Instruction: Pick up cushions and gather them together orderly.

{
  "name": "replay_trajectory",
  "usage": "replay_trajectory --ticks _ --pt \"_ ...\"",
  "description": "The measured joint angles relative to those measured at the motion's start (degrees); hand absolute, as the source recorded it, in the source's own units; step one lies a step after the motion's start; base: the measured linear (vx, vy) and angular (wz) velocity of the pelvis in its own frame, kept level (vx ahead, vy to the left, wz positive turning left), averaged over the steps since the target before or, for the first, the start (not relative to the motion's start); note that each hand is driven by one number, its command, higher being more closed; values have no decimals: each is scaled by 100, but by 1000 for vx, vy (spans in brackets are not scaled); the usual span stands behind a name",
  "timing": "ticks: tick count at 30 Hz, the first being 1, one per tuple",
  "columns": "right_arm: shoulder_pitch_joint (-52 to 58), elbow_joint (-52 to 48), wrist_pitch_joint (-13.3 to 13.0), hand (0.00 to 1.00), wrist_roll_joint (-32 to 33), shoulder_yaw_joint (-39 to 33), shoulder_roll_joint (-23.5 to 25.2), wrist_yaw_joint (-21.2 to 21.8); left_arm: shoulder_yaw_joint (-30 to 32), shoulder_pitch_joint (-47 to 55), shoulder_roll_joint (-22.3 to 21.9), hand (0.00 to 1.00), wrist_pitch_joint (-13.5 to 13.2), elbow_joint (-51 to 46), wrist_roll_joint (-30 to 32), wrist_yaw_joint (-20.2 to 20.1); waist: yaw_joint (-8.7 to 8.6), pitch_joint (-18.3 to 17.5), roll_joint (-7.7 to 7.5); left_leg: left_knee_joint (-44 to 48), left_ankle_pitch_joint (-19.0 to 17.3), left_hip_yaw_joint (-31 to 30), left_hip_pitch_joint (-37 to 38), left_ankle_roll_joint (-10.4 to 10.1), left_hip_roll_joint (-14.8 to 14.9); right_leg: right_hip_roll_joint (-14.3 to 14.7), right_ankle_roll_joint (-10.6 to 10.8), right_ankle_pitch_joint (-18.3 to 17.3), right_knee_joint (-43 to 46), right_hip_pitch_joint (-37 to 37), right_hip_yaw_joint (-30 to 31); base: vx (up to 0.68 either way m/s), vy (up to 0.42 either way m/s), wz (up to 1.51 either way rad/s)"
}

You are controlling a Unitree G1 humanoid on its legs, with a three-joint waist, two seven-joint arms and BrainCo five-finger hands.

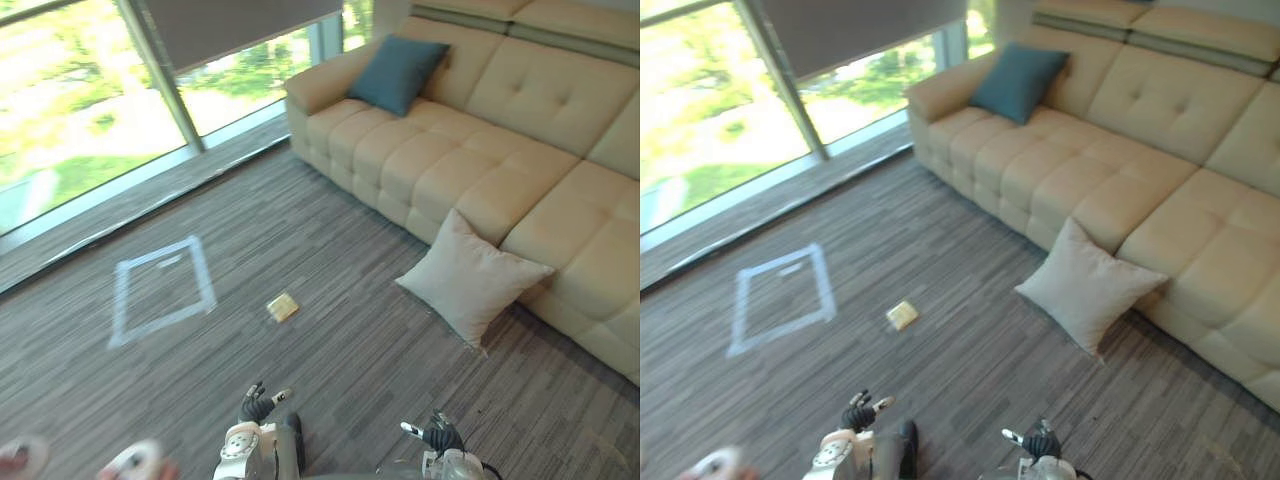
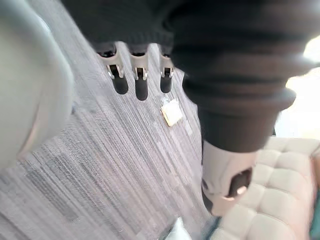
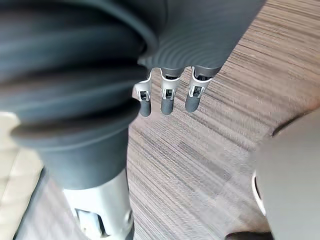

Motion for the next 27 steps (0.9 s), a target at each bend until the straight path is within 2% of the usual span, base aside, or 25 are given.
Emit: replay_trajectory --ticks 1,2,4,5,6,7,8,9,10,11,12,13,14,15,16,17,18,20,21,22,25,26,27 --pt "-14 -50 7 0 -2 101 -2 20 -60 -30 15 0 33 48 12 1 -9 3 5 -132 -68 199 274 113 26 -5 58 305 155 -74 24 589 380 -88" --pt "-14 -104 9 0 0 155 -16 22 -86 -31 13 0 49 70 18 1 -8 7 19 -213 -84 256 393 139 45 5 123 349 239 -107 13 513 314 -108" --pt "-89 -664 6 0 3 859 -63 29 -209 -7 14 0 102 192 41 16 90 -5 230 -748 -110 641 1074 184 221 102 201 276 594 -657 -526 359 214 -139" --pt "-90 -742 -8 0 -24 956 -72 30 -227 -9 14 0 104 198 44 13 90 -8 255 -806 -110 645 1123 184 235 130 206 259 600 -737 -637 208 118 -119" --pt "-117 -996 -59 0 -167 1324 -89 40 -281 -35 3 0 105 215 44 11 80 -6 344 -1045 -110 643 1318 184 286 213 182 237 609 -1011 -973 244 103 -92" --pt "-185 -1223 -130 0 -260 1744 -100 148 -457 -115 16 0 101 331 42 29 67 -6 476 -1369 -110 631 1492 184 359 432 106 210 564 -1412 -1346 293 77 -101" --pt "-269 -1369 -172 0 -368 1991 -88 260 -744 -255 56 0 103 537 44 68 20 34 605 -1502 -110 606 1521 184 429 655 -75 322 166 -1755 -1708 294 54 -62" --pt "-275 -1389 -177 0 -399 2017 -82 285 -797 -296 63 0 110 578 44 70 9 47 624 -1498 -110 608 1517 183 436 698 -162 382 -61 -1786 -1782 273 -9 7" --pt "-170 -1452 -212 0 -444 2020 -92 391 -937 -383 65 0 115 673 53 81 -90 79 531 -1101 -111 519 1460 186 242 647 -313 1497 -1084 -1509 -1857 328 -44 54" --pt "-157 -1431 -204 0 -444 1998 -153 414 -958 -376 -29 0 118 668 53 87 -130 161 580 -548 -135 408 1211 237 259 541 -339 1497 -1069 -1306 -1911 335 -47 59" --pt "-105 -1409 -200 0 -443 1997 -225 425 -1015 -296 -56 0 98 659 54 87 -119 164 506 -419 -249 324 1116 125 165 442 -362 1477 -1064 -1229 -1827 392 -70 48" --pt "-81 -1332 -210 0 -442 1958 -412 449 -1191 -140 -20 0 80 559 58 99 -115 173 503 -1896 -144 26 1264 -19 -300 244 -341 1448 -1093 -928 -1812 239 -38 23" --pt "-68 -1330 -210 0 -442 1959 -442 457 -1223 -130 -6 0 84 530 61 101 -112 157 530 -2194 22 -15 1288 -29 -336 257 -326 1438 -1075 -903 -1832 277 -37 17" --pt "-7 -1326 -211 0 -443 1967 -527 480 -1289 -63 37 0 85 485 68 113 -98 123 659 -2861 744 -131 1255 21 -352 337 -231 1369 -1000 -820 -1867 174 31 -16" --pt "-13 -1294 -248 0 -446 1958 -557 498 -1311 19 96 0 85 403 76 128 -63 121 760 -2932 1524 -95 1164 111 -239 549 -135 1162 -916 -735 -1850 283 -7 -19" --pt "-3 -1233 -271 0 -444 1962 -482 489 -1319 -22 302 0 88 402 151 126 -96 -7 491 -2885 1462 -24 1166 98 -307 462 -135 952 -828 -758 -1784 187 -5 -19" --pt "-14 -1215 -293 0 -447 1964 -478 495 -1319 -32 340 0 90 407 170 127 -99 -1 448 -2897 1452 -6 1167 87 -300 455 -135 951 -823 -767 -1759 194 -51 -17" --pt "-76 -994 -331 0 -448 1796 -482 464 -1332 -51 443 0 95 415 178 122 -89 64 257 -2958 1356 197 1183 14 -237 503 -142 959 -966 -789 -1535 200 -36 -41" --pt "-75 -879 -332 0 -447 1744 -505 457 -1332 -50 463 0 97 417 179 114 -97 68 239 -2958 1338 244 1205 22 -244 498 -141 960 -975 -779 -1490 187 -38 -47" --pt "-65 -755 -328 0 -448 1668 -538 441 -1331 -42 445 0 100 416 179 112 -141 86 250 -2954 1266 344 1303 14 -230 508 -141 961 -944 -750 -1432 142 -28 -64" --pt "-112 -516 -328 0 -445 1501 -697 353 -1327 -25 421 0 100 429 177 114 -174 194 407 -2960 1035 862 1647 2 -66 665 -95 987 -577 -820 -1344 122 -42 -89" --pt "-242 -434 -331 0 -443 1459 -740 353 -1312 -46 414 0 102 467 174 114 -240 271 522 -2997 948 940 1730 -8 138 825 194 1132 -55 -1099 -1665 87 -108 -108" --pt "-275 -427 -334 0 -440 1431 -759 349 -1306 -71 413 0 103 484 172 117 -251 313 590 -3008 889 923 1772 -37 223 880 262 1180 177 -1233 -1782 66 -136 -94"
